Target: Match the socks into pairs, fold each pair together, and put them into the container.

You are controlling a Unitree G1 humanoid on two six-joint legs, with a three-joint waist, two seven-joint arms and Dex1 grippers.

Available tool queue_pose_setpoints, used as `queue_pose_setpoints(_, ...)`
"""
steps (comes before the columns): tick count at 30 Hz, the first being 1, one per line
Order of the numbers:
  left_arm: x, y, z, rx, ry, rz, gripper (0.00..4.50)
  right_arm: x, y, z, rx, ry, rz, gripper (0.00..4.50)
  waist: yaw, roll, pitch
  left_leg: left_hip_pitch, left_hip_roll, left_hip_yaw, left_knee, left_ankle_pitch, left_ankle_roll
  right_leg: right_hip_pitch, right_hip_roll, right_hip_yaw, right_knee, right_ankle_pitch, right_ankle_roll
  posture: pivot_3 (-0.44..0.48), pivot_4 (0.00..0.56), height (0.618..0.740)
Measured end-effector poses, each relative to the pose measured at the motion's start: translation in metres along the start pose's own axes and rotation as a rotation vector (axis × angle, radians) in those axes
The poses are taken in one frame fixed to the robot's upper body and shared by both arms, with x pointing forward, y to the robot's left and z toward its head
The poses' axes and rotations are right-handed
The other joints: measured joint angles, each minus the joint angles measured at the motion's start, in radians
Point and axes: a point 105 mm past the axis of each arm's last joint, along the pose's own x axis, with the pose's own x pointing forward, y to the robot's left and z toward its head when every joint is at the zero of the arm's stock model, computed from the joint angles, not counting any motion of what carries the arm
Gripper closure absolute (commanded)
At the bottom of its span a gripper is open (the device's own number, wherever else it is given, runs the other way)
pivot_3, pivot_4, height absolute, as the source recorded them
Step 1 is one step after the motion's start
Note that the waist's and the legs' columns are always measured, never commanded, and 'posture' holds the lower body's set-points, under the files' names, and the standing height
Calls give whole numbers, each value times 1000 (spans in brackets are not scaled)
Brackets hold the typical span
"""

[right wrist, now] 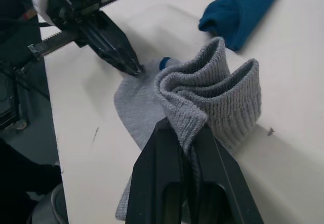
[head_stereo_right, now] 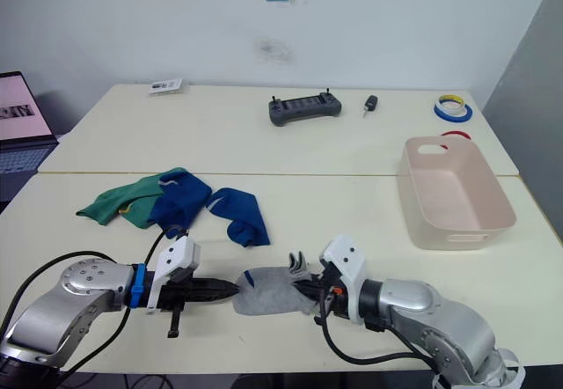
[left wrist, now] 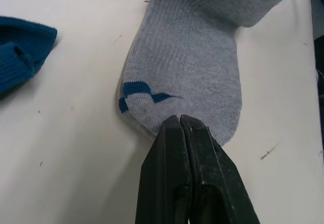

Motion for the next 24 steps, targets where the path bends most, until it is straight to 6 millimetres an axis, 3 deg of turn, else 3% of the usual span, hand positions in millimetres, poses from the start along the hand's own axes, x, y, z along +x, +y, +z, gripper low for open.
queue_pose_setpoints(3, 8, -5, -9, -11, 11, -13, 4500, 4, 2, 0, -3, 9, 19, 4458, 0, 0, 0, -1, 0, 0, 0, 0, 0, -1, 0, 0, 0, 0, 0, 0, 150, 740)
queue_pose_setpoints(17, 6, -4, -11, 5, 18, -19, 4500, 52, 17, 19, -98, 35, 169, 4458, -2, 0, 0, -1, 1, -1, 0, 0, 0, -2, 0, -1, 1, 0, 0, 0, 150, 740)
queue_pose_setpoints(24, 6, -5, -11, 9, 15, -20, 4500, 72, 25, 9, -69, 80, 199, 4458, -2, 0, 0, -1, 0, -1, 0, 0, 0, -2, 0, 0, 2, 0, 0, 0, 150, 740)
